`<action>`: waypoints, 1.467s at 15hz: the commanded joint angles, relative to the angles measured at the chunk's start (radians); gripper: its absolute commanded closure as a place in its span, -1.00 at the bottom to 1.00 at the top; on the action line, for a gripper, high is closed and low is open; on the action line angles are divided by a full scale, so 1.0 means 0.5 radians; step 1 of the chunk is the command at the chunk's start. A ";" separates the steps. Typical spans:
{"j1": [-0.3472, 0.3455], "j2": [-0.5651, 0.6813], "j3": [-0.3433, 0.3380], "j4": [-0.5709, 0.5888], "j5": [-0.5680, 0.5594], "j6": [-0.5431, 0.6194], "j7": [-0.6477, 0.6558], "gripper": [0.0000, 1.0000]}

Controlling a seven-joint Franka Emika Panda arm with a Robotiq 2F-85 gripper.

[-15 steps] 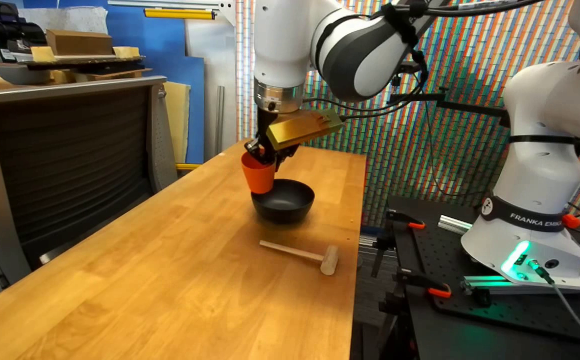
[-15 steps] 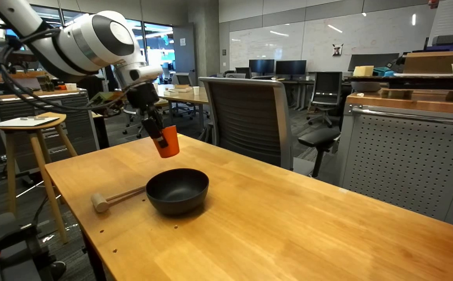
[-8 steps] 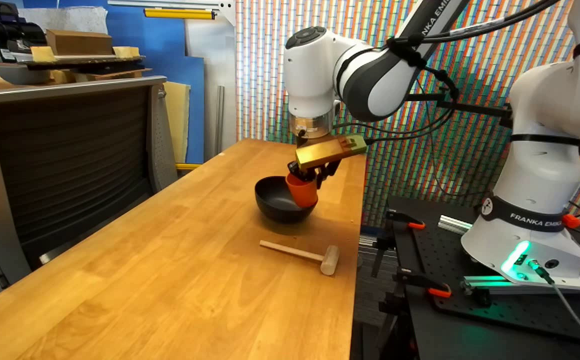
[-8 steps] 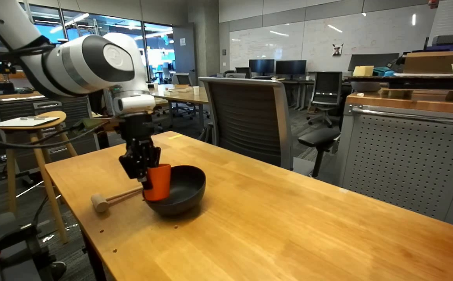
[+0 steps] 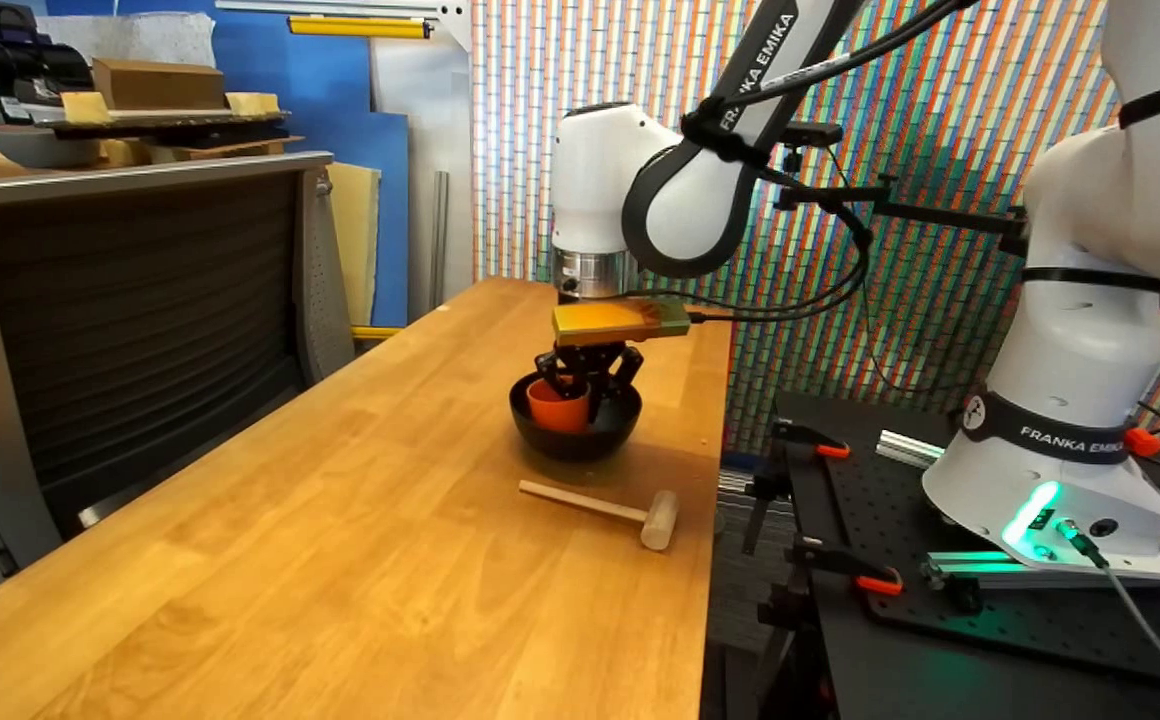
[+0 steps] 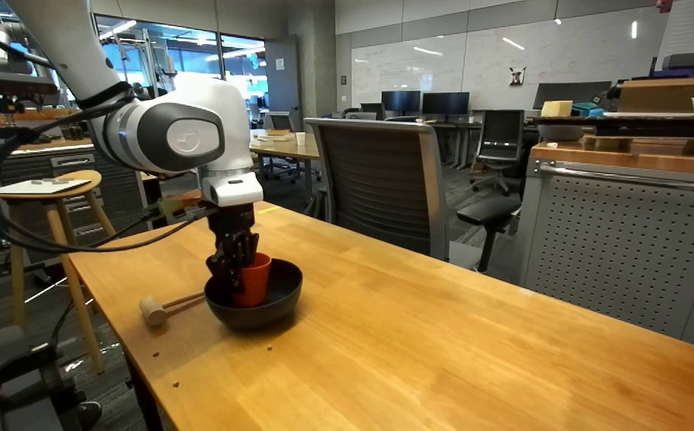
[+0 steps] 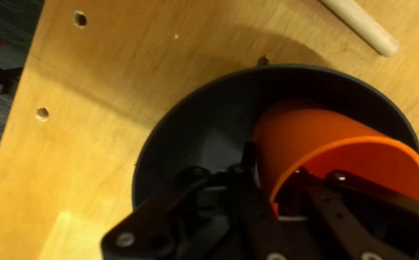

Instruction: Pick up the cup and place it in the bowl

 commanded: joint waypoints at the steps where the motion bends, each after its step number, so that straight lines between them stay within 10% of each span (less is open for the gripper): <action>1: 0.032 0.042 0.020 0.125 0.085 -0.044 -0.205 0.17; 9: 0.295 -0.407 0.072 0.078 -0.292 -0.371 -0.200 -0.99; 13: 0.270 -0.708 0.233 0.077 -0.259 -0.668 -0.359 -1.00; 22: 0.327 -1.004 0.414 0.341 0.573 -1.362 -1.520 -1.00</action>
